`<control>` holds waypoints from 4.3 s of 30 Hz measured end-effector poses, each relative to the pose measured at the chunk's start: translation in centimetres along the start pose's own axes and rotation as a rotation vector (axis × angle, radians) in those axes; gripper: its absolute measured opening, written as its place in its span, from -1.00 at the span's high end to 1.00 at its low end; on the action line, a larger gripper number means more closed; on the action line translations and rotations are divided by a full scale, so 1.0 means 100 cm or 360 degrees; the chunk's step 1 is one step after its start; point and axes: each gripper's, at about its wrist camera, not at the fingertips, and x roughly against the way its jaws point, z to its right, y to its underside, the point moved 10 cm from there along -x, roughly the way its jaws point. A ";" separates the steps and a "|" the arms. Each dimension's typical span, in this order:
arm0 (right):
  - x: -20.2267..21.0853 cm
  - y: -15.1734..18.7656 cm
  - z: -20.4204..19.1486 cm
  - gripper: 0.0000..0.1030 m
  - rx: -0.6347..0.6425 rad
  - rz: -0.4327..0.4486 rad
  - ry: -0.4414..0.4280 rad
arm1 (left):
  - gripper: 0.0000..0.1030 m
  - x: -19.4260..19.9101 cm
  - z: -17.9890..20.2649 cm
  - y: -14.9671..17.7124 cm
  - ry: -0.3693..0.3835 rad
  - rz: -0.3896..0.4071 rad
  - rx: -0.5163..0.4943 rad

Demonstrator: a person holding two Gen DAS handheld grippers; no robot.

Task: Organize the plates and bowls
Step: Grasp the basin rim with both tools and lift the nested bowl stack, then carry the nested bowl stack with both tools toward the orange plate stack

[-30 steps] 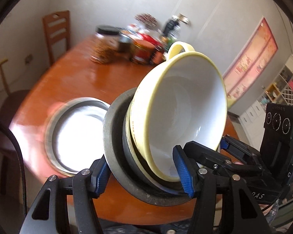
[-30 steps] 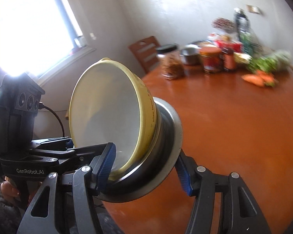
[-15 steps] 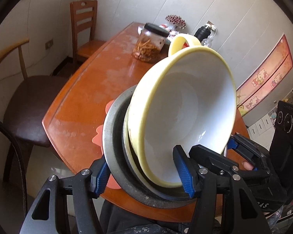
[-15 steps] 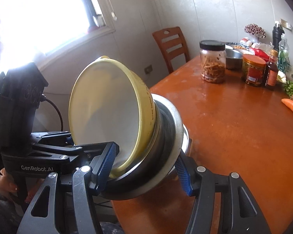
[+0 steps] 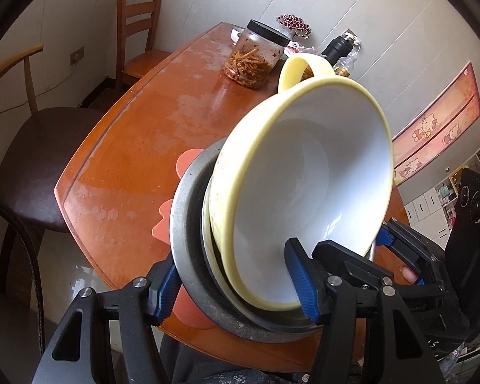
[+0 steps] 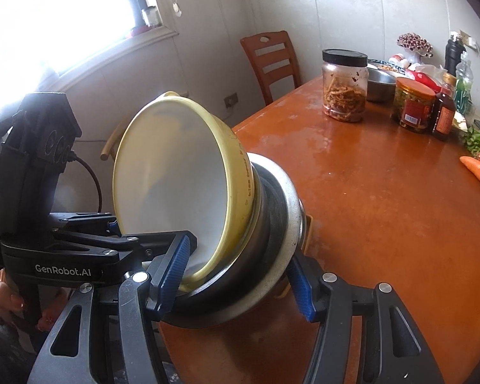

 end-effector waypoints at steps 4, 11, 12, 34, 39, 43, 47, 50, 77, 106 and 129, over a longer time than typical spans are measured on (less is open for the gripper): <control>0.000 0.003 0.001 -0.20 -0.0011 -0.0009 -0.0009 | -0.20 -0.002 0.002 0.002 0.0000 -0.0008 -0.0011; -0.001 0.004 0.002 -0.20 -0.0013 -0.0014 -0.0010 | -0.20 -0.002 0.004 0.004 -0.0021 0.0012 -0.0036; -0.001 0.004 0.002 -0.20 -0.0011 -0.0013 -0.0011 | -0.20 -0.002 0.004 0.005 -0.0021 0.0012 -0.0037; 0.008 -0.002 -0.005 -0.35 0.0092 0.0062 0.0077 | -0.20 0.000 -0.007 0.009 -0.0112 0.0044 -0.0045; 0.015 -0.004 0.002 -0.42 0.0104 0.0094 0.0154 | -0.31 0.003 -0.010 0.008 -0.0188 0.0058 -0.0056; 0.016 -0.003 0.004 -0.47 0.0079 0.0089 0.0140 | -0.41 0.007 -0.014 0.007 -0.0184 0.0079 -0.0014; 0.011 -0.001 0.007 -0.49 0.0038 0.0069 0.0107 | -0.44 0.002 -0.021 0.007 -0.0152 0.0044 0.0043; 0.007 0.001 0.007 -0.49 0.0005 0.0050 0.0066 | -0.46 -0.005 -0.023 0.007 -0.0110 0.0024 0.0076; 0.017 0.012 0.072 -0.45 -0.0145 0.0081 -0.0041 | -0.63 -0.048 0.042 -0.016 -0.0160 -0.0031 -0.0116; 0.007 0.009 0.081 -0.43 -0.0173 0.0057 -0.0044 | -0.64 -0.057 0.044 -0.012 -0.0035 -0.0106 -0.0082; 0.054 0.029 0.167 -0.41 -0.0297 0.0141 0.0079 | -0.64 -0.112 0.135 -0.022 0.0014 -0.0194 -0.0261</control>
